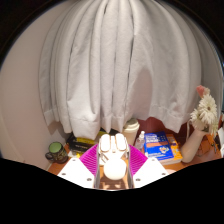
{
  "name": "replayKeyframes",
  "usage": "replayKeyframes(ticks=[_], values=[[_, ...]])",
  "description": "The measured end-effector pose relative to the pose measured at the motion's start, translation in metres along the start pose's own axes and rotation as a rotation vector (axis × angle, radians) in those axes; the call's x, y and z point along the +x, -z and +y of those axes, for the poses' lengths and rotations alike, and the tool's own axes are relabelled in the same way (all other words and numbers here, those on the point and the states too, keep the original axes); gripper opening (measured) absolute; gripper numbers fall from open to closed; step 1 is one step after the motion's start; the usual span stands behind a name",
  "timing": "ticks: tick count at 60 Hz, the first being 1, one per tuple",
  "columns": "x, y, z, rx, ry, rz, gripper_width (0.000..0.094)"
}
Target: Arrange mouse
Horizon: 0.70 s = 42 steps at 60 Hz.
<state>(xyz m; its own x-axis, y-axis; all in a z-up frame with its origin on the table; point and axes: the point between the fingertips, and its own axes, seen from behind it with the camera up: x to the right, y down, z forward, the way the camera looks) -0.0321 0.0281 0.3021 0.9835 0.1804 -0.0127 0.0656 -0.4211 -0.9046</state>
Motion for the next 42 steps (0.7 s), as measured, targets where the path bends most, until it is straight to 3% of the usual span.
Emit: replayKeyframes(ticks=[5,12,25,42], values=[[0.060,0.029,-0.017,0.040,0.000,0.026,0.0389],[0.146,0.046,0.001,0.027,-0.011,0.084,0.0385],[0.254,0.016,0.127,-0.175,-0.051,0.161,0.0382],[0.264,-0.016,0.255,-0.364,-0.083,0.133,0.0388]])
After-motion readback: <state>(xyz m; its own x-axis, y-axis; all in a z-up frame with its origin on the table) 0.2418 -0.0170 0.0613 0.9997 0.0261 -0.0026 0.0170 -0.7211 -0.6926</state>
